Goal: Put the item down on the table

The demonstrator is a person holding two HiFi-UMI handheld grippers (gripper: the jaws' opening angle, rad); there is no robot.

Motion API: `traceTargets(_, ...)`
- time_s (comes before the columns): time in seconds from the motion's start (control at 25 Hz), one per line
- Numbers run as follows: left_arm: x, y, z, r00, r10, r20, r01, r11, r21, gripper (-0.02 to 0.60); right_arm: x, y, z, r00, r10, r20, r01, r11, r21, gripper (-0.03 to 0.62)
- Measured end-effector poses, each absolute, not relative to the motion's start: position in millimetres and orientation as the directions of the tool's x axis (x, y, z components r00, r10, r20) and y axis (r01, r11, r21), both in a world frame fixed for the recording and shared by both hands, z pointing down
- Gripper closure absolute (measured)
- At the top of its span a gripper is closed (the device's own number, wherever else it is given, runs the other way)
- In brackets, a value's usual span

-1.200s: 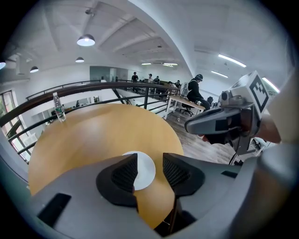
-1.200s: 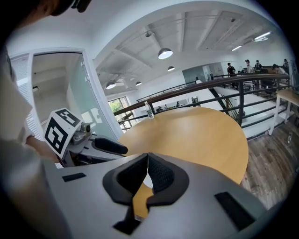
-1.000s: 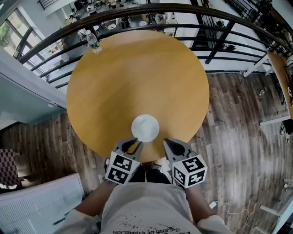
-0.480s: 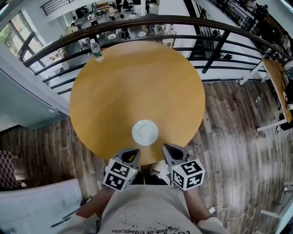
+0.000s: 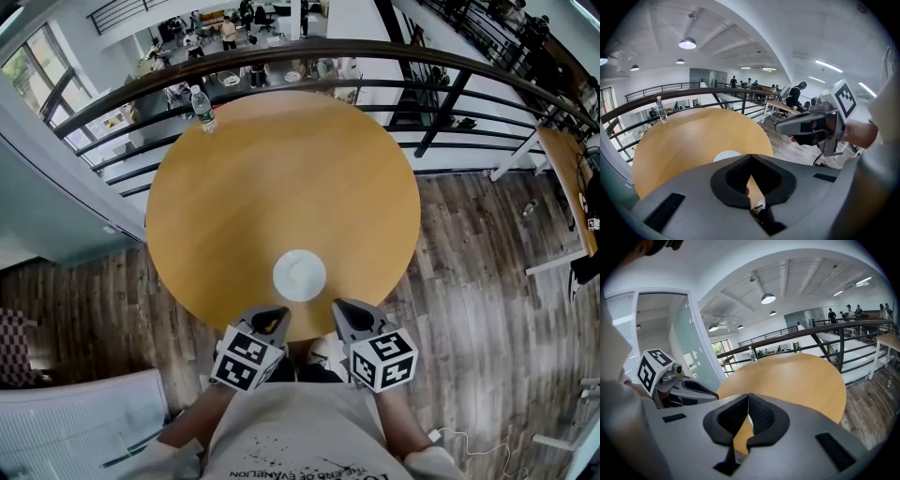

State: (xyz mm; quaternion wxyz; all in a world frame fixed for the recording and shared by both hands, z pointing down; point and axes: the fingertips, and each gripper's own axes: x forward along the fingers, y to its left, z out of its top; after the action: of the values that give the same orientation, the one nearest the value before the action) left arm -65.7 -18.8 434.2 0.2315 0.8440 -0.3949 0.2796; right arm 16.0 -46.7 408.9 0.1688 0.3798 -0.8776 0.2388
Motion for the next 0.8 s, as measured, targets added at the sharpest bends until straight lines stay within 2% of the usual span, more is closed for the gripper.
traceTargets(0.8, -72, -29, 437, 0.515, -0.548, 0.660, -0.801, -0.581, 0.142, 0.558, 10, -52, 408, -0.665, -0.577, 0.474, -0.737, 0.612, -0.287, 0.569)
